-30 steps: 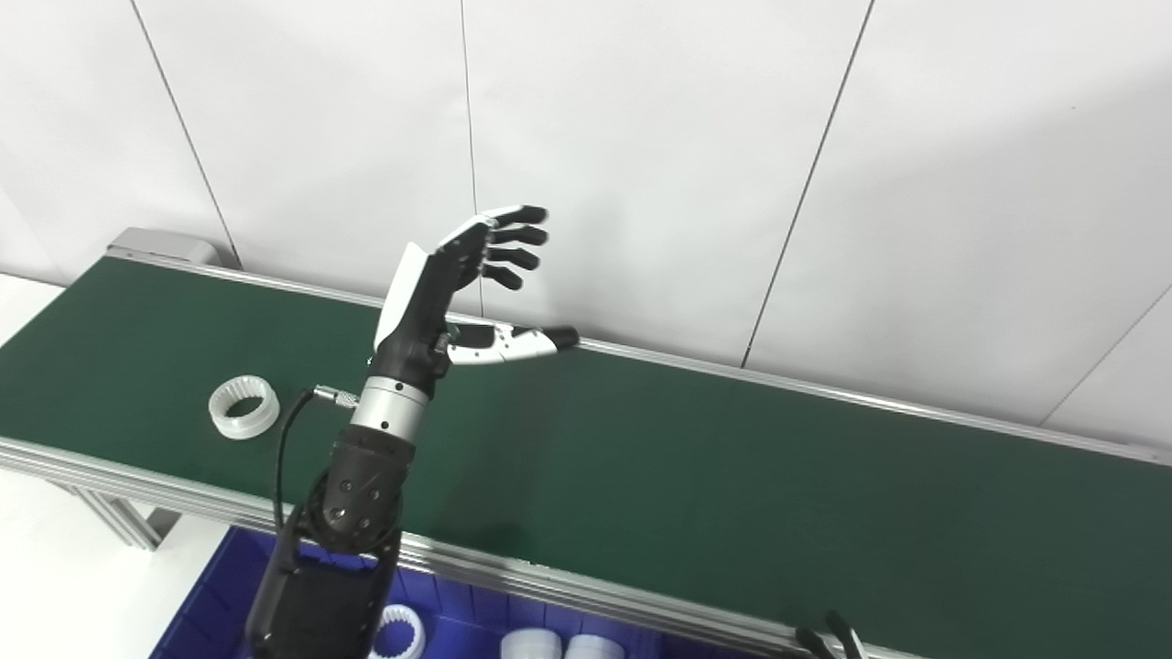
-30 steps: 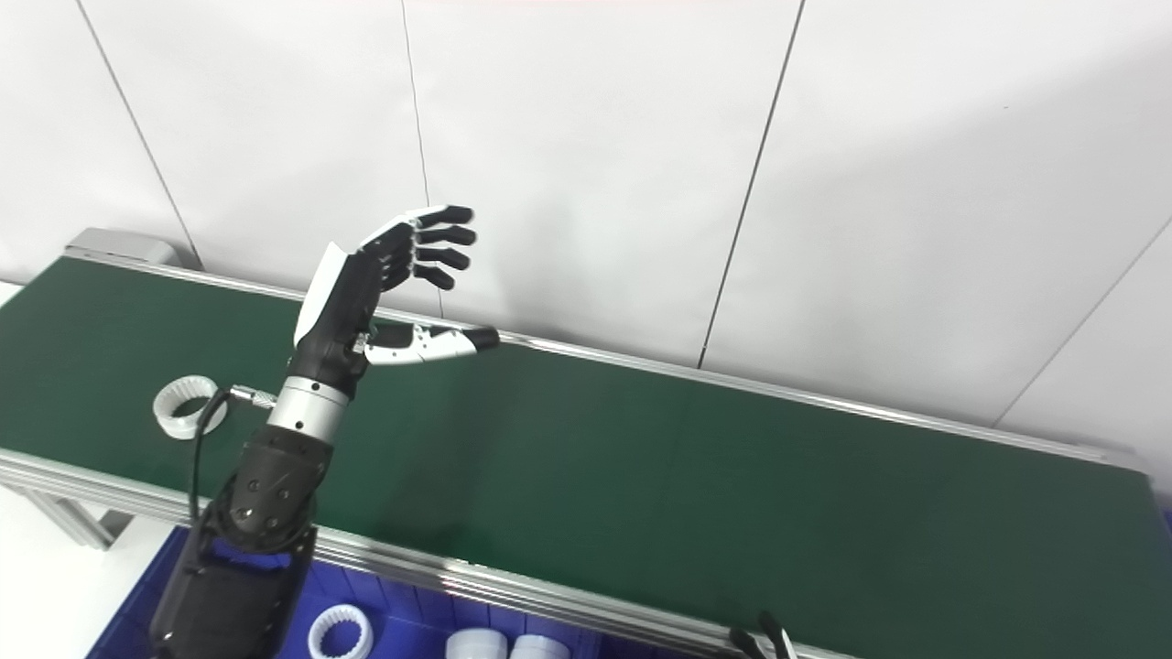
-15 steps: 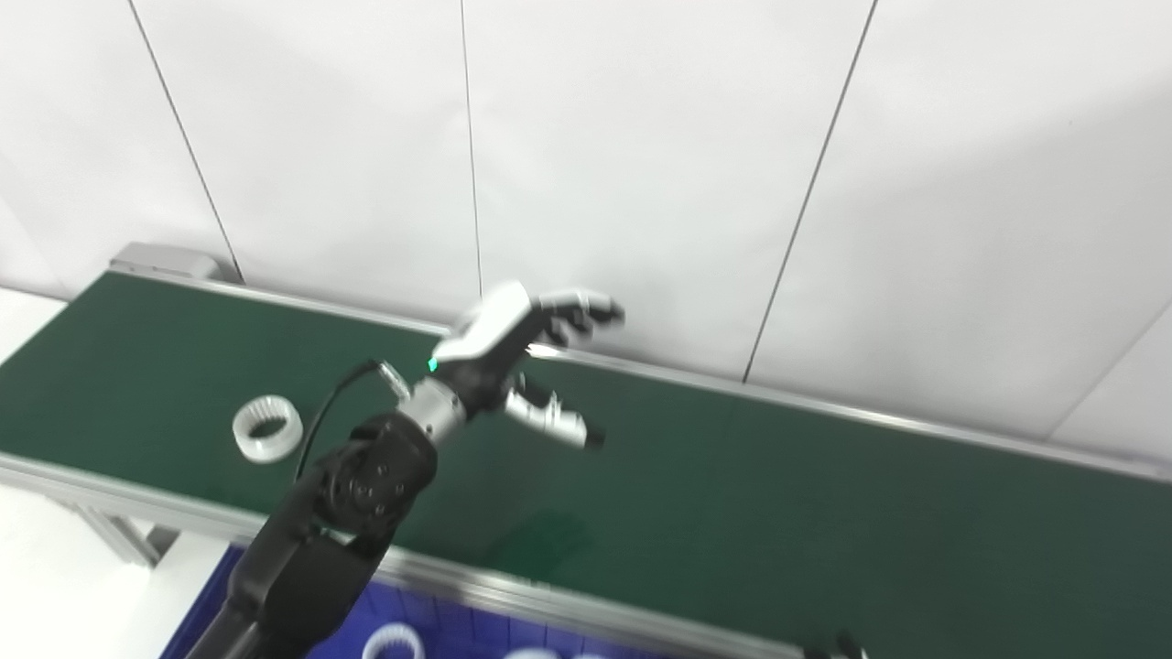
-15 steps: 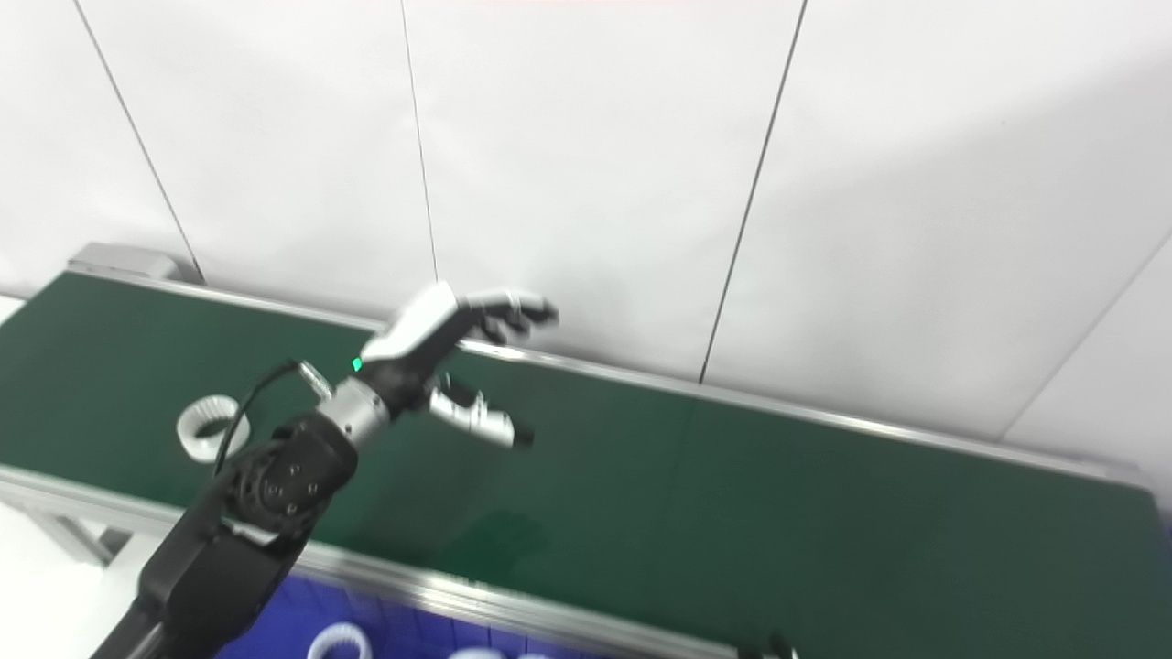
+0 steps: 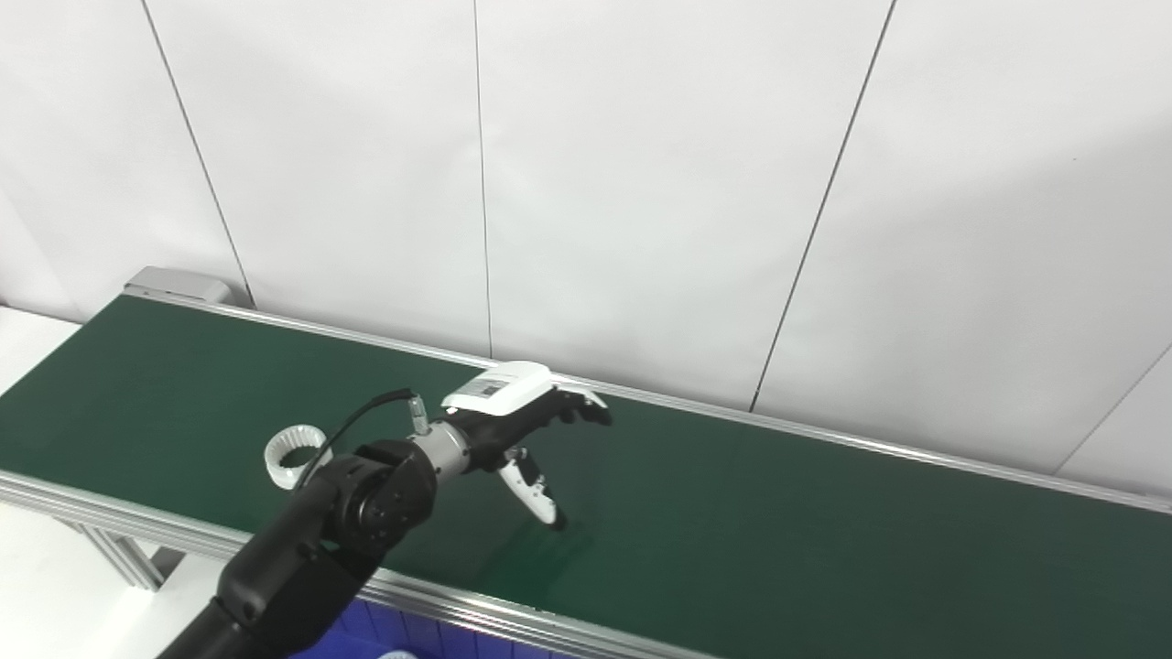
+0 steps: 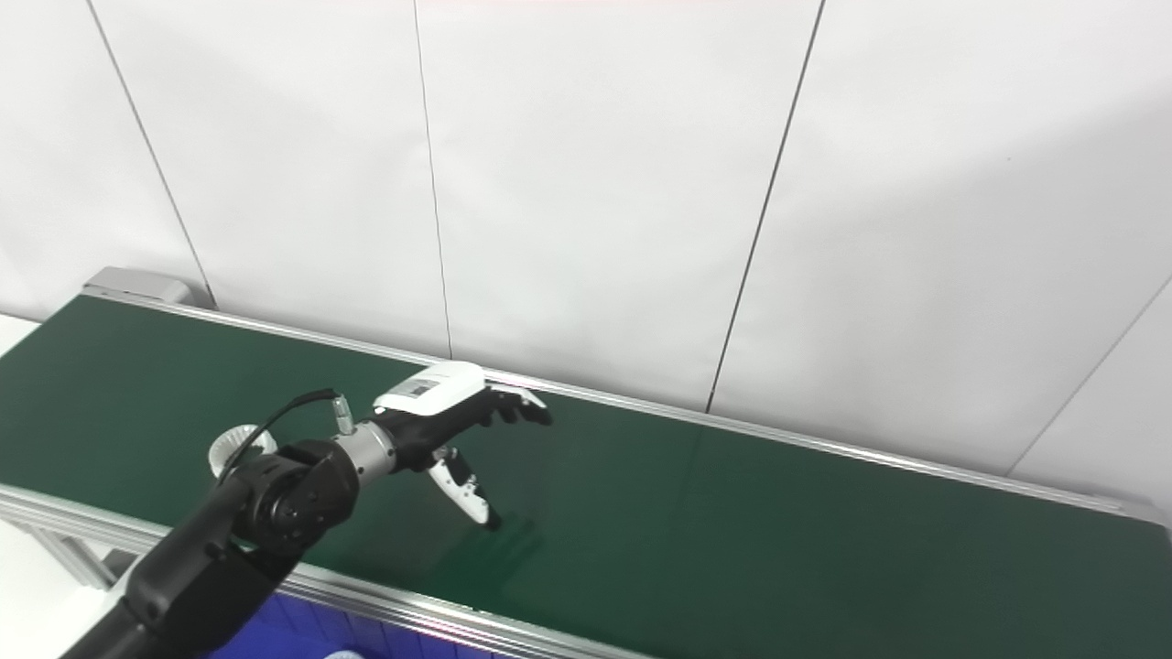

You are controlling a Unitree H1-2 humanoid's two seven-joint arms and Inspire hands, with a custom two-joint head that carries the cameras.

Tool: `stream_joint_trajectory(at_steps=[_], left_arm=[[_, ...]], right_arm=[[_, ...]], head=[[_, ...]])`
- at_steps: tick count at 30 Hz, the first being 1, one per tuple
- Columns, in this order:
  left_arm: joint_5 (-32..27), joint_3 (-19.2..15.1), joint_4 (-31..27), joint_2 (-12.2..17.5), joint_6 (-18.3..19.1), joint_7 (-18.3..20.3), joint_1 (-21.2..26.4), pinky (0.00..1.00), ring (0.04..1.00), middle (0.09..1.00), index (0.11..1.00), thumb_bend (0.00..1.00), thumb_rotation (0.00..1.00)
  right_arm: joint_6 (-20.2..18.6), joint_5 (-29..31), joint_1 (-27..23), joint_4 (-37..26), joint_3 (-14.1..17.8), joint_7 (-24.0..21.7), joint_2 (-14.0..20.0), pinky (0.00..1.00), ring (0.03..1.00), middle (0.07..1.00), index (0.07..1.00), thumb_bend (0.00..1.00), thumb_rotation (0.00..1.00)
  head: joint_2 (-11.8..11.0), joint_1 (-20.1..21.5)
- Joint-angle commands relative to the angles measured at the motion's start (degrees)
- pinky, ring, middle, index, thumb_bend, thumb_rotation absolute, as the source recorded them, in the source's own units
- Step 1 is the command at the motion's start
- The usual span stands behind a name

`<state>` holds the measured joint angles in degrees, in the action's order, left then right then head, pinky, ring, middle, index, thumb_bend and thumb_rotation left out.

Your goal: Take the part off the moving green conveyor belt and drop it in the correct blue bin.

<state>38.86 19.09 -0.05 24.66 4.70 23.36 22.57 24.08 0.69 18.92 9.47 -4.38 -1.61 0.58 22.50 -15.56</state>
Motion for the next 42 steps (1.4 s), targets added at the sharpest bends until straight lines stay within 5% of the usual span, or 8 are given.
stream_joint_trajectory(at_steps=[1, 42], left_arm=[[1.45, 0.01, -0.34, 1.76, -1.05, -0.29, 3.25, 0.68, 0.771, 0.813, 0.791, 0.89, 0.08], [3.51, 2.67, 6.69, 3.6, -2.05, 1.03, 0.76, 0.72, 0.826, 0.858, 0.797, 0.89, 0.06]], right_arm=[[2.84, 0.2, -0.56, -0.83, 0.19, -0.85, -0.26, 0.77, 0.818, 0.855, 0.959, 0.1, 1.0], [2.84, 0.14, 0.3, -1.79, 1.36, -1.91, -0.5, 0.78, 0.816, 0.849, 0.953, 0.11, 0.97]], head=[[0.05, -0.08], [1.03, -0.21]])
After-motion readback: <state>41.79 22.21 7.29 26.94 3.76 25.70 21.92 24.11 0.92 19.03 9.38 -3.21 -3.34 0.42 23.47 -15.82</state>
